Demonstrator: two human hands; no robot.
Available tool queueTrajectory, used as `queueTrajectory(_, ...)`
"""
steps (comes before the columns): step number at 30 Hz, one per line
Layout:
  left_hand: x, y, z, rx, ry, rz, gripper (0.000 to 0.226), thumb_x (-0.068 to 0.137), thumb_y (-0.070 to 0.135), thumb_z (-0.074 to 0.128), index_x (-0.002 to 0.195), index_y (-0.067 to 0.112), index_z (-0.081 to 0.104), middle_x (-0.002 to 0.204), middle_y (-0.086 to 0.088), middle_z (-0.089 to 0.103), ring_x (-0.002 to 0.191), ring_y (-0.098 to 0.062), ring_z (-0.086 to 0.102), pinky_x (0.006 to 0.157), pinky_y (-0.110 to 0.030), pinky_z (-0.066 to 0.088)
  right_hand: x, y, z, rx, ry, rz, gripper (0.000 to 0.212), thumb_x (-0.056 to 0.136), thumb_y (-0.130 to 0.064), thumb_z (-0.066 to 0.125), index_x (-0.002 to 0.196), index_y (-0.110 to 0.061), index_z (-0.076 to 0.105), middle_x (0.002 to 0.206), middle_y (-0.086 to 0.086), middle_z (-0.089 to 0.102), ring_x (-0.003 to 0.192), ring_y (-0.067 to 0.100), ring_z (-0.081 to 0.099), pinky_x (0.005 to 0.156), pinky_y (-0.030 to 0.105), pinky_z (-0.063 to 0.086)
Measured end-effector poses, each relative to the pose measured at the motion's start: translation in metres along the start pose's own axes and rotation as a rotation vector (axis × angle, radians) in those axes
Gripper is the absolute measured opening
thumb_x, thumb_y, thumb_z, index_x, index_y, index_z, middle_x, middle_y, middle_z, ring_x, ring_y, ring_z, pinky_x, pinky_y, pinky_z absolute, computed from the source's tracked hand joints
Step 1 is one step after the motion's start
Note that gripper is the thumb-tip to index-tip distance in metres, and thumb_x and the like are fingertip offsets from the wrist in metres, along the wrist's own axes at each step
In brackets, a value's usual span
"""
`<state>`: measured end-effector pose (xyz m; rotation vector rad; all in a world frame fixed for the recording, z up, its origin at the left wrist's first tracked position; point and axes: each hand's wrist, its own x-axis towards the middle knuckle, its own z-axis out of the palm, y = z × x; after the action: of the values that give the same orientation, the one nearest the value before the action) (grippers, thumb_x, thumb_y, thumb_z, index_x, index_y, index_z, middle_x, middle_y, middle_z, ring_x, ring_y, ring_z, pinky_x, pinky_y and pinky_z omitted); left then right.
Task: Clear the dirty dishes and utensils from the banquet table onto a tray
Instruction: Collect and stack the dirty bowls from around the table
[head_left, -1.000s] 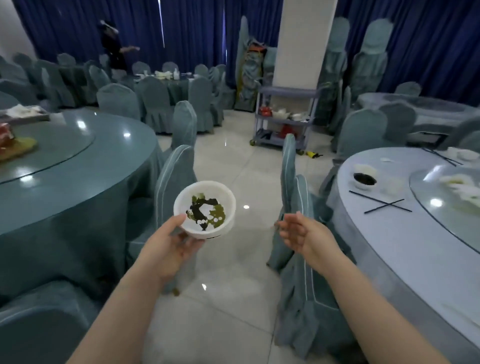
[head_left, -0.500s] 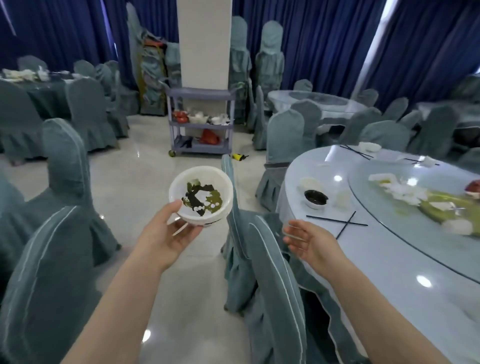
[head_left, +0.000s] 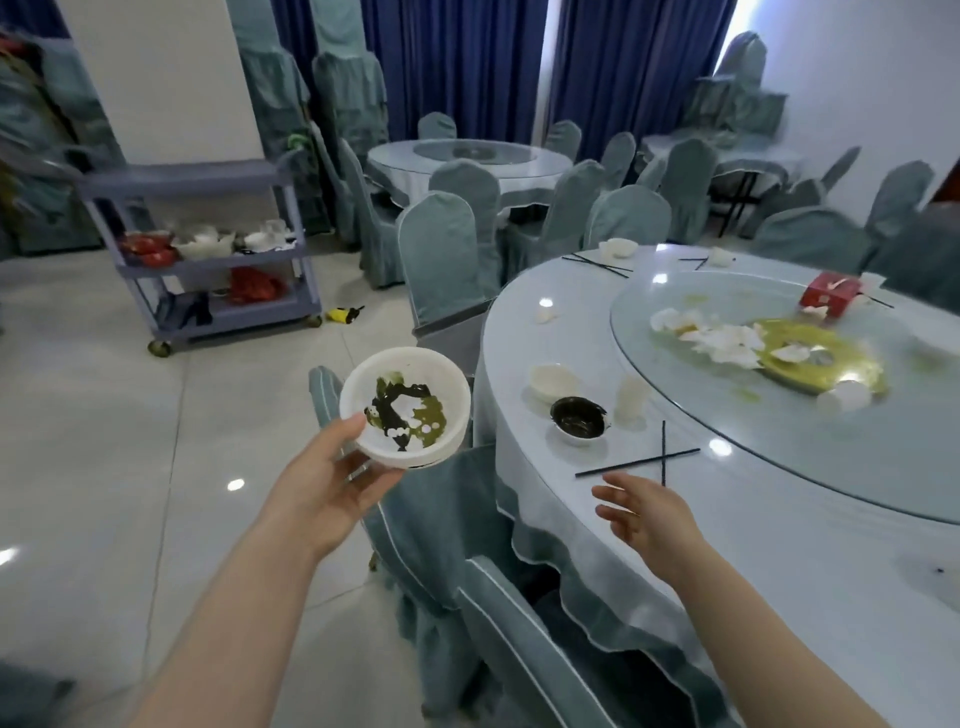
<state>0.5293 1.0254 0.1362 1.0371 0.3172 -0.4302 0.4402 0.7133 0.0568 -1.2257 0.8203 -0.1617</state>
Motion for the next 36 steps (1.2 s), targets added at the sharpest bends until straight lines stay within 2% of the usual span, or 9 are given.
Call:
queueTrajectory(3, 0.062, 0.015, 0.016, 0.038, 0.005, -0.029, 0.041, 0.072, 0.023, 0.073, 0.110, 0.015, 0.061, 0.111, -0.017, 0.062, 0.100, -0.030, 0.064, 0.059, -0.034, 0.059, 0.070, 0.001, 0.016, 0.021, 0.062, 0.061, 0.022, 0.088, -0.024, 0.066, 0.100, -0.006, 0.067, 0.094, 0.013, 0.073, 0.062, 0.019, 0.058, 0.052, 0.025, 0.039)
queueTrajectory(6, 0.117, 0.031, 0.032, 0.062, -0.004, -0.067, 0.024, 0.085, 0.020, 0.067, 0.108, 0.014, 0.062, 0.109, -0.018, 0.062, 0.098, -0.030, 0.064, 0.063, -0.036, 0.061, 0.133, 0.003, 0.033, 0.023, 0.116, 0.166, 0.024, 0.092, -0.026, 0.061, 0.101, -0.004, 0.062, 0.093, 0.014, 0.072, 0.057, 0.016, 0.052, 0.046, 0.021, 0.038)
queueTrajectory(9, 0.160, 0.046, 0.045, 0.093, -0.019, -0.095, 0.025, 0.083, 0.019, 0.066, 0.108, 0.015, 0.063, 0.108, -0.017, 0.063, 0.095, -0.029, 0.065, 0.060, -0.035, 0.061, 0.182, 0.002, 0.048, 0.037, 0.170, 0.266, 0.030, 0.096, -0.033, 0.055, 0.097, -0.003, 0.058, 0.091, 0.014, 0.070, 0.051, 0.014, 0.050, 0.037, 0.018, 0.036)
queueTrajectory(12, 0.192, 0.059, 0.049, 0.081, -0.022, -0.127, 0.027, 0.082, 0.018, 0.068, 0.108, 0.015, 0.063, 0.111, -0.018, 0.062, 0.096, -0.031, 0.065, 0.058, -0.033, 0.059, 0.215, 0.003, 0.058, 0.063, 0.246, 0.346, 0.032, 0.097, -0.036, 0.052, 0.090, -0.005, 0.056, 0.087, 0.014, 0.070, 0.041, 0.012, 0.050, 0.032, 0.016, 0.032)
queueTrajectory(15, 0.222, 0.071, 0.050, 0.071, -0.015, -0.151, 0.025, 0.083, 0.017, 0.069, 0.107, 0.015, 0.062, 0.112, -0.020, 0.061, 0.098, -0.033, 0.065, 0.058, -0.035, 0.059, 0.234, 0.003, 0.066, 0.068, 0.303, 0.375, 0.028, 0.100, -0.028, 0.047, 0.084, -0.006, 0.055, 0.078, 0.011, 0.066, 0.033, 0.009, 0.046, 0.029, 0.012, 0.026)
queueTrajectory(18, 0.248, 0.082, 0.048, 0.080, -0.028, -0.189, 0.025, 0.083, 0.017, 0.069, 0.107, 0.015, 0.062, 0.112, -0.020, 0.062, 0.098, -0.033, 0.065, 0.058, -0.035, 0.059, 0.233, -0.002, 0.081, 0.025, 0.359, 0.382, 0.023, 0.098, -0.021, 0.048, 0.081, -0.008, 0.054, 0.071, 0.007, 0.062, 0.041, 0.011, 0.043, 0.029, 0.012, 0.025)
queueTrajectory(27, 0.316, 0.132, 0.025, 0.105, -0.189, -0.302, 0.016, 0.088, 0.015, 0.066, 0.102, 0.013, 0.060, 0.105, -0.019, 0.060, 0.098, -0.031, 0.061, 0.061, -0.039, 0.061, 0.169, -0.061, 0.203, -0.008, 0.311, 0.048, 0.023, 0.094, -0.022, 0.052, 0.075, -0.010, 0.056, 0.055, 0.003, 0.053, 0.047, 0.014, 0.043, 0.042, 0.023, 0.032)
queueTrajectory(34, 0.360, 0.187, -0.022, 0.176, -0.280, -0.269, 0.021, 0.084, 0.016, 0.070, 0.104, 0.014, 0.064, 0.102, -0.016, 0.064, 0.094, -0.029, 0.065, 0.057, -0.035, 0.059, 0.123, -0.096, 0.329, -0.016, 0.222, -0.187, 0.027, 0.097, -0.025, 0.051, 0.073, -0.012, 0.050, 0.054, 0.001, 0.055, 0.046, 0.013, 0.048, 0.048, 0.024, 0.036)
queueTrajectory(36, 0.368, 0.197, -0.029, 0.189, -0.286, -0.263, 0.019, 0.083, 0.016, 0.070, 0.102, 0.016, 0.066, 0.101, -0.015, 0.064, 0.093, -0.029, 0.065, 0.062, -0.038, 0.059, 0.120, -0.104, 0.360, -0.051, 0.191, -0.217, 0.030, 0.097, -0.025, 0.052, 0.069, -0.013, 0.050, 0.052, 0.000, 0.054, 0.044, 0.011, 0.047, 0.049, 0.024, 0.036)
